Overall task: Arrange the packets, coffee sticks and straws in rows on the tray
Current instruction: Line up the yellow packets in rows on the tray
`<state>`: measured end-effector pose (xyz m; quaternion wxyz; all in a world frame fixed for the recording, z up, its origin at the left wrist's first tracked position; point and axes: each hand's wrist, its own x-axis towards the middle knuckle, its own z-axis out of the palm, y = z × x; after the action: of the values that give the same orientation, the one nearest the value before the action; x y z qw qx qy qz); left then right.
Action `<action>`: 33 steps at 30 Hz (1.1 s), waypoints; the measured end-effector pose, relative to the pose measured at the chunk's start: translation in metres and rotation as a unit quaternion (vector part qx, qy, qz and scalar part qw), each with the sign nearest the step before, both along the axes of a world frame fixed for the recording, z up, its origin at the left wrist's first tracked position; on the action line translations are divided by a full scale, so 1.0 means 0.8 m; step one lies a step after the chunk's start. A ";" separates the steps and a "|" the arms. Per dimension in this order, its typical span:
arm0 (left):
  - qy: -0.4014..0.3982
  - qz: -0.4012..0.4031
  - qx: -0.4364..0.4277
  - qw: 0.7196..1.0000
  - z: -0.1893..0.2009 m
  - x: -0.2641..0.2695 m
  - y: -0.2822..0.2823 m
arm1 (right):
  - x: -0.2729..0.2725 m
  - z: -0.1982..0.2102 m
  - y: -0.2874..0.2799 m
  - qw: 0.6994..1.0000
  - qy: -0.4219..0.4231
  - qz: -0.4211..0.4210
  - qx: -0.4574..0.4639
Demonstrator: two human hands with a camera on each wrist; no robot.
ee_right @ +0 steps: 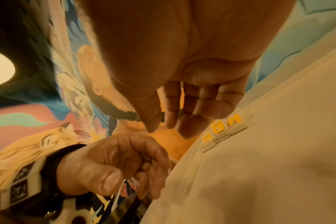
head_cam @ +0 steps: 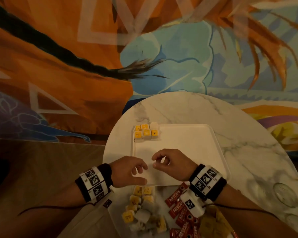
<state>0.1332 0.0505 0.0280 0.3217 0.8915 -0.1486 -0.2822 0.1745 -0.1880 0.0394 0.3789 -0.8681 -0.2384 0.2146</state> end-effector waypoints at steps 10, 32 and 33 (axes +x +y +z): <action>-0.015 -0.117 0.067 0.991 -0.011 -0.083 -0.019 | -0.090 -0.023 -0.022 0.990 0.005 0.120 -0.076; -0.031 -0.058 0.121 0.991 -0.044 -0.092 -0.059 | -0.134 -0.058 -0.006 0.982 -0.049 0.106 -0.147; -0.031 -0.053 0.121 0.991 -0.046 -0.089 -0.059 | -0.132 -0.059 -0.006 0.985 -0.042 0.093 -0.140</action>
<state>0.0616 0.0031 -0.0086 0.1917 0.9230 -0.1706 -0.2869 0.0689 -0.1928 -0.0074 0.2214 -0.8950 -0.3014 0.2432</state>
